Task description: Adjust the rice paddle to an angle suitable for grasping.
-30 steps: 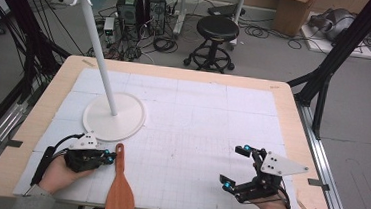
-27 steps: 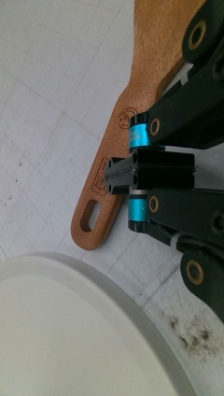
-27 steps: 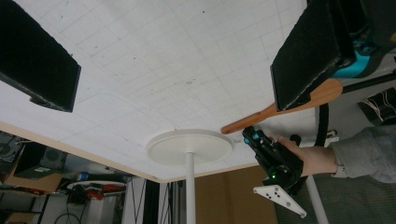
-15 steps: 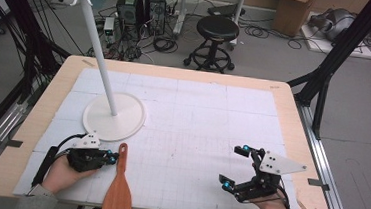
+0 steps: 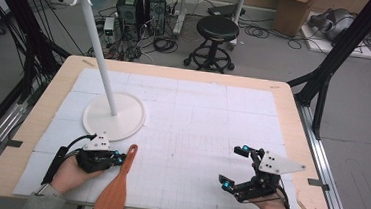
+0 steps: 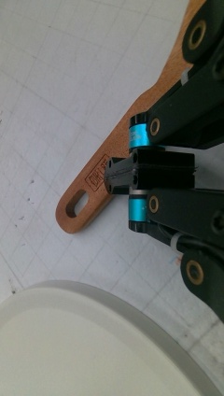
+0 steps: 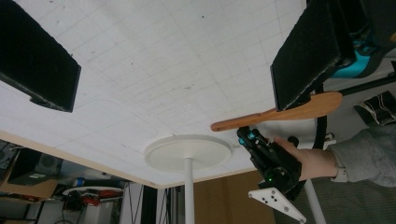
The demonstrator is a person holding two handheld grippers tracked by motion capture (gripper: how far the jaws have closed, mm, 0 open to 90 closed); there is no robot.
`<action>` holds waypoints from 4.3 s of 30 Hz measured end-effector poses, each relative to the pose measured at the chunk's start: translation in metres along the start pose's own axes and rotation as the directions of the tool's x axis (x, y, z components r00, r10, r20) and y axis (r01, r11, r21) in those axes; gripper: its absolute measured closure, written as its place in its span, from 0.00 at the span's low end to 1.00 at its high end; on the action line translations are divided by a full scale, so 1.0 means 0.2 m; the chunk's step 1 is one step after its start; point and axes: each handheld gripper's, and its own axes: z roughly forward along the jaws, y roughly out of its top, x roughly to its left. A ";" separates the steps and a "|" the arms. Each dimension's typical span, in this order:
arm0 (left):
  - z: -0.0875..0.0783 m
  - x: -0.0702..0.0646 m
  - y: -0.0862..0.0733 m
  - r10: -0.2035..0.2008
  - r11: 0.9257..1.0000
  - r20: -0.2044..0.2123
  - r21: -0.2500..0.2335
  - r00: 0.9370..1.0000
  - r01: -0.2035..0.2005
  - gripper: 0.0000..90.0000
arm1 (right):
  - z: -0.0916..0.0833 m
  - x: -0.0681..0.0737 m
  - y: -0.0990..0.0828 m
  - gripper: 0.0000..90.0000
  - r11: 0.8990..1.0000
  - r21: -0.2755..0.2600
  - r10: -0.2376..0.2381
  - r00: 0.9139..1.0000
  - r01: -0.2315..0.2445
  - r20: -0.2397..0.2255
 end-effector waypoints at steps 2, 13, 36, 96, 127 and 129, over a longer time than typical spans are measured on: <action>0.02 -0.01 0.02 0.010 1.000 -0.004 0.007 1.000 -0.010 1.00 | 0.00 0.00 0.00 0.00 1.000 0.003 0.000 1.000 0.000 -0.003; 0.05 -0.04 0.05 0.041 0.999 -0.006 0.024 0.999 -0.041 0.99 | 0.00 0.00 0.00 0.00 1.000 0.006 -0.003 1.000 0.003 0.000; 0.10 -0.14 0.11 0.091 0.994 0.062 0.054 0.994 -0.094 0.99 | 0.00 -0.01 -0.01 0.00 1.000 0.010 -0.005 1.000 0.005 0.001; 0.08 -0.34 0.24 0.141 0.983 0.275 0.074 0.951 -0.167 0.41 | 0.01 -0.01 -0.02 0.00 1.000 0.028 0.004 1.000 -0.004 0.000; 0.14 -0.41 0.28 0.182 0.924 0.223 0.293 0.957 -0.244 0.44 | 0.01 0.00 -0.02 0.00 0.999 0.046 -0.002 1.000 0.003 -0.012; 0.13 -0.41 0.28 0.187 0.922 0.224 0.296 0.957 -0.249 0.48 | 0.01 0.00 -0.02 0.00 0.999 0.045 0.000 1.000 0.000 -0.011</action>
